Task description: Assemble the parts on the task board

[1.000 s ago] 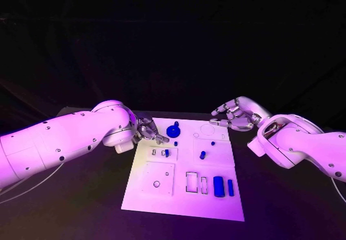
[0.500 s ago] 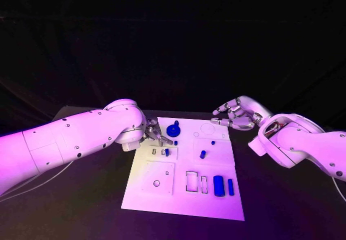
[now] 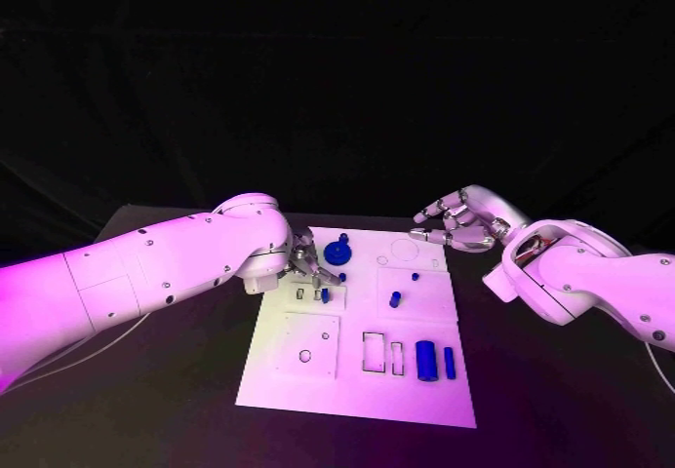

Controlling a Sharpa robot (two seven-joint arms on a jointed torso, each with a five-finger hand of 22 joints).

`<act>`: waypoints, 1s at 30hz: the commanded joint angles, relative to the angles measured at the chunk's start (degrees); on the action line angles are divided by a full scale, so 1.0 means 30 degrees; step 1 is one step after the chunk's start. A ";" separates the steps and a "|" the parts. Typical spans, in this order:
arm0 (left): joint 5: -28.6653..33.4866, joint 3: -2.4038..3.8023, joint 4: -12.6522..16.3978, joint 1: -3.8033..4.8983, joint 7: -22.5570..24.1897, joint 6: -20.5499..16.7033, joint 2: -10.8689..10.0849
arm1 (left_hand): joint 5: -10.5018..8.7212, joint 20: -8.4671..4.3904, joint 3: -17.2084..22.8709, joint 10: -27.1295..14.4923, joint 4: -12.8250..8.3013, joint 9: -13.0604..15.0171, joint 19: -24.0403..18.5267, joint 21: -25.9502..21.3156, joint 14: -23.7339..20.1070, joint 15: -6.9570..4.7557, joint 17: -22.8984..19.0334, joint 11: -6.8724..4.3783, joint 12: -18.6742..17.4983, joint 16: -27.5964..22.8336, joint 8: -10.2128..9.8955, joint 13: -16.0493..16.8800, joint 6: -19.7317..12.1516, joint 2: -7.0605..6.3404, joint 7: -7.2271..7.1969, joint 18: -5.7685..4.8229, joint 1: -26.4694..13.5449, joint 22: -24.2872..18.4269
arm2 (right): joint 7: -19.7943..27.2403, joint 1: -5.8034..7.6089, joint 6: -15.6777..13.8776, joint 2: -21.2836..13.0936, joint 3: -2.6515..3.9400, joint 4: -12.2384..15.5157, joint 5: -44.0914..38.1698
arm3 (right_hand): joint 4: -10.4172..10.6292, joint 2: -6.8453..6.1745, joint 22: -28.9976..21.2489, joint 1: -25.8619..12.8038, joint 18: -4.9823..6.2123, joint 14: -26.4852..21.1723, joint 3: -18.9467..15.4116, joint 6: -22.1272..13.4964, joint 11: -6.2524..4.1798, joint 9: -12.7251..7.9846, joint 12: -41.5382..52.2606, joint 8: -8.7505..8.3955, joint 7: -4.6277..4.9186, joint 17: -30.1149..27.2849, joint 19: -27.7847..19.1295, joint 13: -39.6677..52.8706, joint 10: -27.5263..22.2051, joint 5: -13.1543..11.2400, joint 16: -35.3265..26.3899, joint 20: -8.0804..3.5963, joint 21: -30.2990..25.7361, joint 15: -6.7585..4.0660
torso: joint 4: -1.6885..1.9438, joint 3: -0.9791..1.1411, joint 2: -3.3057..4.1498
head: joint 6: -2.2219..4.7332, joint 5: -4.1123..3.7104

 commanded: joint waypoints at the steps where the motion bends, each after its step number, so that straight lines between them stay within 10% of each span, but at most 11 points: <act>1: -0.0158 -0.0014 -0.0084 0.0008 -0.0216 0.0762 0.0152 | -0.0002 0.0016 -0.0065 -0.0156 -0.0087 0.0021 0.0217 0.0093 0.1981 -0.0117 0.5026 -0.0022 -0.0120 0.0058 0.0083 -0.0010 -0.0155 0.0166 0.0033 -0.0216 0.0108 0.0028 | -0.0018 0.0002 0.0189 0.0023 0.0003 -0.0013 -0.0074 | -0.0016 0.0006 0.3001 -0.0154 0.0278 0.1183 -0.0137 -0.0028 -0.0054 0.0027 -0.0065 0.0107 -0.0022 0.1784 -0.0026 -0.0018 -0.0141 0.0134 -0.0074 -0.0098 -0.0116 -0.0143 | 0.0013 0.0002 -0.0005 | -0.0034 0.0017; 30: -0.0184 -0.0077 -0.0224 -0.0018 -0.0120 0.1693 0.0361 | 0.0009 0.0001 0.0389 -0.0067 -0.0298 0.0687 0.0236 0.0236 0.1981 -0.0158 0.5026 -0.0083 0.0037 0.0058 0.0535 0.0165 -0.0331 0.0665 -0.0034 -0.0245 0.1189 0.0263 | -0.0069 -0.0007 0.0134 0.0173 0.0003 -0.0229 -0.0078 | -0.0107 0.0126 0.2963 0.0003 0.0292 0.1168 -0.0124 -0.0042 -0.0069 0.0049 -0.0062 0.0160 -0.0035 0.1706 -0.0054 -0.0017 -0.0122 0.0192 -0.0135 -0.0109 -0.0191 -0.0156 | 0.0014 0.0004 0.0010 | -0.0131 0.0004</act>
